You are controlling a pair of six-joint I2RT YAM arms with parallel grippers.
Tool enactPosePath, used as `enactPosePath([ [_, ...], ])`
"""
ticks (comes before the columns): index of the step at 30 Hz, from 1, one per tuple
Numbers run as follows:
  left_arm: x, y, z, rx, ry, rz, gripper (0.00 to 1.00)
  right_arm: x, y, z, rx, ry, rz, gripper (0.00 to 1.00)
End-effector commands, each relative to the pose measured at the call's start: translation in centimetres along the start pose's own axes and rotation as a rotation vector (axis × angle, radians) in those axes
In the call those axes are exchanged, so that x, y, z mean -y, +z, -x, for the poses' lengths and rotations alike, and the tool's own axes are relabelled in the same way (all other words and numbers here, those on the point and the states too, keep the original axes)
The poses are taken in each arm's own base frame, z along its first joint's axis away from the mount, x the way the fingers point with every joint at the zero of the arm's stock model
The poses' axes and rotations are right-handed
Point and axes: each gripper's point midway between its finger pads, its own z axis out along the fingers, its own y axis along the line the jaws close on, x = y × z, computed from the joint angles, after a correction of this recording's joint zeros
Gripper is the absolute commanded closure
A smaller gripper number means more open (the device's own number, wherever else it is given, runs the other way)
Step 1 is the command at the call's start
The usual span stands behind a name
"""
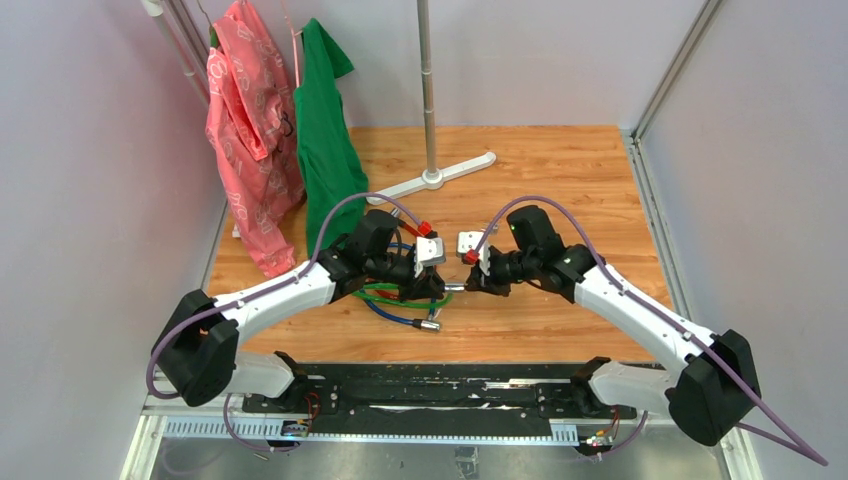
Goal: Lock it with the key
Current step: Lock the lock.
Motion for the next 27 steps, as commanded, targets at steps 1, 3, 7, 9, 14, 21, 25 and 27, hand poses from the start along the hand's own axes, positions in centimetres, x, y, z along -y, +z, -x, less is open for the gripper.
enactPosePath([
  [1, -0.2, -0.1, -1.8, -0.047, -0.04, 0.009, 1.0, 1.0, -0.1, 0.8, -0.013, -0.01, -0.029, 0.98],
  [3, -0.2, -0.1, -1.8, -0.047, -0.039, 0.012, 1.0, 1.4, -0.3, 0.5, -0.033, -0.007, -0.052, 1.0],
  [7, -0.4, -0.2, -2.5, -0.075, -0.048, 0.029, 1.0, 2.1, -1.5, -0.2, -0.089, -0.02, -0.122, 1.0],
  [9, -0.5, -0.3, -2.9, -0.092, -0.055, 0.041, 1.0, 2.0, -2.3, -1.2, -0.139, -0.035, -0.143, 1.0],
  [14, -0.1, -0.9, -4.9, -0.166, -0.068, 0.034, 1.0, 1.4, -5.7, -5.4, -0.354, -0.036, -0.212, 1.0],
  [21, -0.8, -1.3, -4.9, -0.16, -0.074, 0.062, 1.0, 2.7, -10.2, -7.4, -0.446, 0.011, -0.395, 1.0],
  [25, -1.1, -1.0, -4.2, -0.131, -0.074, 0.069, 1.0, 7.1, -10.2, -6.8, -0.31, 0.292, -0.673, 1.0],
  [27, -1.2, -0.9, -4.0, -0.125, -0.074, 0.071, 1.0, 8.4, -10.4, -9.3, -0.345, 0.514, -0.802, 1.0],
])
